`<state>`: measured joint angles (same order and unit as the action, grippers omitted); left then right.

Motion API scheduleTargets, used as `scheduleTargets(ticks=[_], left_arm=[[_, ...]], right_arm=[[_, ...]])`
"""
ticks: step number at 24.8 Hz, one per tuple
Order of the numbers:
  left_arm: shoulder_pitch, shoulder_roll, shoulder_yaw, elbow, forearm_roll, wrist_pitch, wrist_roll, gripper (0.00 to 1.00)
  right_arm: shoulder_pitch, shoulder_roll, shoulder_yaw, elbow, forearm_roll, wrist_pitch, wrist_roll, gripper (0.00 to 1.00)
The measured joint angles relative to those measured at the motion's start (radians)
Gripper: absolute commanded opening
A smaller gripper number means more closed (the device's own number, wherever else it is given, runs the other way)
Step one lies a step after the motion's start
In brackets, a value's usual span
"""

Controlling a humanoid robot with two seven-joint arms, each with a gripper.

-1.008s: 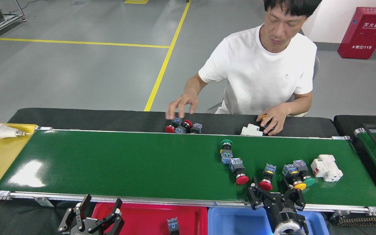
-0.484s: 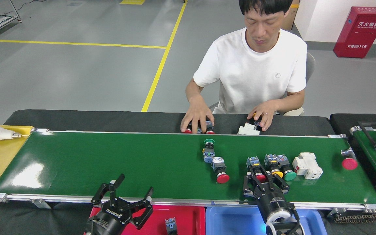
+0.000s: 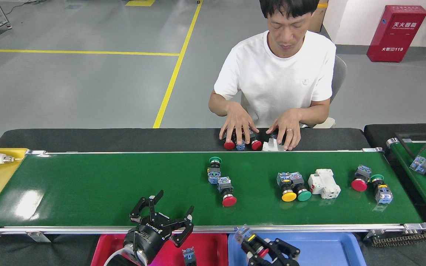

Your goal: Pick switch part from conveyor to tray

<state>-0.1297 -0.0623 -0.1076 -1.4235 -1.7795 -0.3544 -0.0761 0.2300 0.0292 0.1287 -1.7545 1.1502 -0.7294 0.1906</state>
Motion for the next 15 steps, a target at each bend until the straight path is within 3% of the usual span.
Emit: scheduleTargets(ticks=[1,2,3,4,9,15], left_arm=[[-0.023,0.000,-0.006,0.027,0.000,0.012,0.000,1.00],[-0.050,0.000,-0.014,0.058,0.000,0.024,0.000,1.00],[-0.074,0.000,-0.026,0.088,0.000,0.035,0.000,1.00],[-0.092,0.000,-0.037,0.112,0.000,0.043,-0.001,1.00],[-0.168,-0.001,-0.055,0.205,0.000,0.076,-0.002,1.00],[-0.250,-0.015,-0.064,0.314,0.000,0.101,-0.003,1.00]], right_arm=[[-0.008,0.000,0.004,0.001,-0.003,-0.017,0.008,0.32],[-0.022,0.000,0.016,0.006,-0.004,-0.028,0.020,0.51],[-0.037,0.000,0.038,0.013,-0.004,-0.036,0.039,0.81],[-0.053,0.001,0.063,0.024,-0.004,-0.039,0.056,0.99],[-0.133,0.010,0.128,0.117,-0.004,-0.039,0.115,1.00],[-0.161,0.024,0.106,0.127,-0.008,-0.039,0.123,1.00]])
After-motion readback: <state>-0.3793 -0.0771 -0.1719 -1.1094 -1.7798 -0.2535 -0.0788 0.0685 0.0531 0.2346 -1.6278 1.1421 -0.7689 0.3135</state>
